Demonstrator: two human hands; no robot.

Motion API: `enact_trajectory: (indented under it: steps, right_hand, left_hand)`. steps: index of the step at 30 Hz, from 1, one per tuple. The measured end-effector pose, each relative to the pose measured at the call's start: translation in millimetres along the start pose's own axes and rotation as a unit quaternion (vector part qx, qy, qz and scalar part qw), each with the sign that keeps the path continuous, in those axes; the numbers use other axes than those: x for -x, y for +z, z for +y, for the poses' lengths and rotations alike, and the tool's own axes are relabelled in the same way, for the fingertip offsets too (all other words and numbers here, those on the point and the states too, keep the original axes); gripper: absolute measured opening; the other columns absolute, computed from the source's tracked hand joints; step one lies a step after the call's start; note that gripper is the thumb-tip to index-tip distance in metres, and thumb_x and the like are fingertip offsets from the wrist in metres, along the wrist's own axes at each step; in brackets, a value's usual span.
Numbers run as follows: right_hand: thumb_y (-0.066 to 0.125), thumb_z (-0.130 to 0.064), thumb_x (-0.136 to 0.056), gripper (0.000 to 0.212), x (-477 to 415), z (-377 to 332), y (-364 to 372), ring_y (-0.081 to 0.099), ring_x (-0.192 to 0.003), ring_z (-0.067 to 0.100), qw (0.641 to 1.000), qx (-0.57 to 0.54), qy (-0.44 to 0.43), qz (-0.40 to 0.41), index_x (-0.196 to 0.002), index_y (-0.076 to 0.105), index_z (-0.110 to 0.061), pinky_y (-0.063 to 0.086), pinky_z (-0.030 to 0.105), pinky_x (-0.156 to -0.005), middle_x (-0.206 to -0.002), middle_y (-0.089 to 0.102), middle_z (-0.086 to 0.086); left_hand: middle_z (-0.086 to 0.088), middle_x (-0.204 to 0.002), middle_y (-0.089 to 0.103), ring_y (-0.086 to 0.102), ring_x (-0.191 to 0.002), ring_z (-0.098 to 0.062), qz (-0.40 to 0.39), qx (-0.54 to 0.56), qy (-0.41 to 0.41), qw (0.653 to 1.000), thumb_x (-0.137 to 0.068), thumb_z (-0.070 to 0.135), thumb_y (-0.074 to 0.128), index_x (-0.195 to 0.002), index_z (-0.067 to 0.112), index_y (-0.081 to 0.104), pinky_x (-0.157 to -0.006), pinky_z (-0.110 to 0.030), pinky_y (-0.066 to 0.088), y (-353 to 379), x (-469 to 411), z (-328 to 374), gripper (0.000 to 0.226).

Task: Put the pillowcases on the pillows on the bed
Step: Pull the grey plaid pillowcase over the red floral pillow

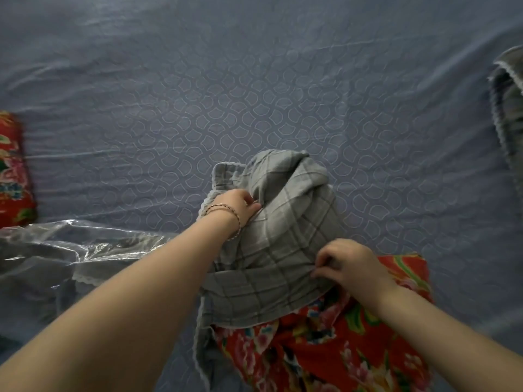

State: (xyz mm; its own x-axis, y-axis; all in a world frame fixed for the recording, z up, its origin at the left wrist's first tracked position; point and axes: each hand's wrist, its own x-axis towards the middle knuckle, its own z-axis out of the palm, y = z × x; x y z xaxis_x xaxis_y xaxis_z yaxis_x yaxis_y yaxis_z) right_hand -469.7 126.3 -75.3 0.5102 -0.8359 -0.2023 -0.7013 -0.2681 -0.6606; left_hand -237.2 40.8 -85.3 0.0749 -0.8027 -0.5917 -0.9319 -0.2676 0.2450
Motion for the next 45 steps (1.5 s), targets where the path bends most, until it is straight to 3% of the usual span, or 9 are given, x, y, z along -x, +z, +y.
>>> enact_trajectory:
  steps: [5, 9, 18, 24, 30, 34, 39, 43, 45]
  right_hand:
    - [0.062, -0.035, -0.086, 0.036, -30, 7, -8, 0.059, -0.095, 0.015, 0.992, -0.044, 0.110, -0.050, -0.118, 0.057, -0.018, 0.041, 0.022, -0.078, -0.098, 0.062, -0.004]
    - [0.055, -0.033, -0.092, 0.054, -48, 25, -6, 0.051, -0.112, 0.025, 0.981, 0.024, 0.180, -0.063, -0.140, 0.034, -0.022, 0.041, 0.032, -0.087, -0.124, 0.051, 0.007]
    - [0.065, -0.024, -0.086, 0.017, -67, 43, -3, 0.054, -0.096, 0.023, 0.987, 0.029, 0.155, -0.022, -0.096, 0.066, -0.011, 0.041, 0.031, -0.083, -0.104, 0.050, 0.006]
    - [0.066, -0.008, -0.084, 0.007, -50, 46, -30, 0.059, -0.084, 0.028, 1.000, 0.024, 0.004, 0.019, -0.082, 0.062, -0.002, 0.040, 0.026, -0.076, -0.086, 0.064, 0.010]
    - [0.043, -0.028, -0.096, 0.019, -22, 48, -21, 0.056, -0.081, 0.032, 0.987, 0.138, -0.031, -0.078, -0.082, 0.036, -0.018, 0.034, 0.035, -0.074, -0.080, 0.058, 0.009]
    - [0.036, -0.043, -0.093, 0.035, -29, 44, -12, 0.061, -0.078, 0.026, 0.968, 0.245, -0.023, -0.054, -0.080, 0.053, -0.015, 0.032, 0.037, -0.079, -0.075, 0.064, 0.004]
    - [0.038, -0.042, -0.083, 0.040, -25, 19, 16, 0.061, -0.061, 0.021, 0.963, 0.252, -0.096, -0.003, -0.058, 0.059, -0.020, 0.031, 0.036, -0.068, -0.057, 0.059, -0.003]
    - [0.037, -0.039, -0.089, 0.041, -6, 16, 26, 0.059, -0.064, 0.020, 0.978, 0.190, -0.090, -0.006, -0.059, 0.058, -0.021, 0.046, 0.029, -0.061, -0.058, 0.059, -0.005]
    - [0.036, -0.038, -0.092, 0.043, -2, 15, 25, 0.059, -0.068, 0.024, 0.992, 0.102, -0.067, -0.029, -0.061, 0.057, -0.015, 0.045, 0.031, -0.063, -0.062, 0.060, 0.002]
  left_hand:
    - [-0.005, -0.095, 0.054, 0.056, -0.085, -0.025, 0.182, 0.120, 0.105, 0.970, -0.081, 0.025, 0.066, -0.085, 0.014, 0.059, -0.077, -0.034, 0.049, 12, 25, -26, 0.015]
    - [-0.006, -0.089, 0.060, 0.060, -0.075, -0.029, 0.217, -0.001, 0.249, 0.944, -0.076, 0.040, 0.055, -0.082, 0.017, 0.062, -0.062, -0.036, 0.054, 39, 62, -63, 0.025]
    - [-0.003, -0.075, 0.061, 0.061, -0.066, -0.024, 0.251, -0.078, 0.243, 0.934, -0.077, 0.043, 0.049, -0.074, 0.013, 0.067, -0.055, -0.029, 0.050, 56, 75, -39, 0.034]
    - [-0.004, -0.072, 0.061, 0.057, -0.063, -0.024, 0.248, 0.092, 0.223, 0.938, -0.086, 0.025, 0.045, -0.073, 0.008, 0.060, -0.061, -0.031, 0.047, 54, 81, -17, 0.027]
    - [0.008, -0.052, 0.057, 0.059, -0.050, -0.013, 0.239, -0.154, 0.293, 0.913, -0.083, 0.036, 0.045, -0.061, 0.017, 0.059, -0.068, -0.023, 0.033, 59, 83, -33, 0.032]
    - [0.004, -0.045, 0.056, 0.058, -0.045, -0.017, 0.228, -0.175, 0.237, 0.928, -0.095, 0.040, 0.032, -0.055, 0.017, 0.056, -0.055, -0.026, 0.044, 53, 89, -59, 0.052]
    - [-0.005, -0.106, 0.066, 0.061, -0.100, -0.026, 0.033, -0.151, -0.012, 0.988, -0.094, 0.042, 0.037, -0.095, 0.022, 0.059, -0.078, -0.030, 0.047, 34, 100, -66, 0.030]
    - [-0.002, -0.103, 0.060, 0.059, -0.093, -0.028, 0.199, -0.003, 0.055, 0.978, -0.088, 0.025, 0.055, -0.098, 0.016, 0.063, -0.073, -0.032, 0.045, -1, 59, -27, 0.016]
    - [-0.003, -0.110, 0.059, 0.057, -0.101, -0.026, 0.098, -0.013, 0.115, 0.988, -0.089, 0.027, 0.056, -0.106, 0.016, 0.066, -0.083, -0.030, 0.045, -5, 30, -9, 0.022]
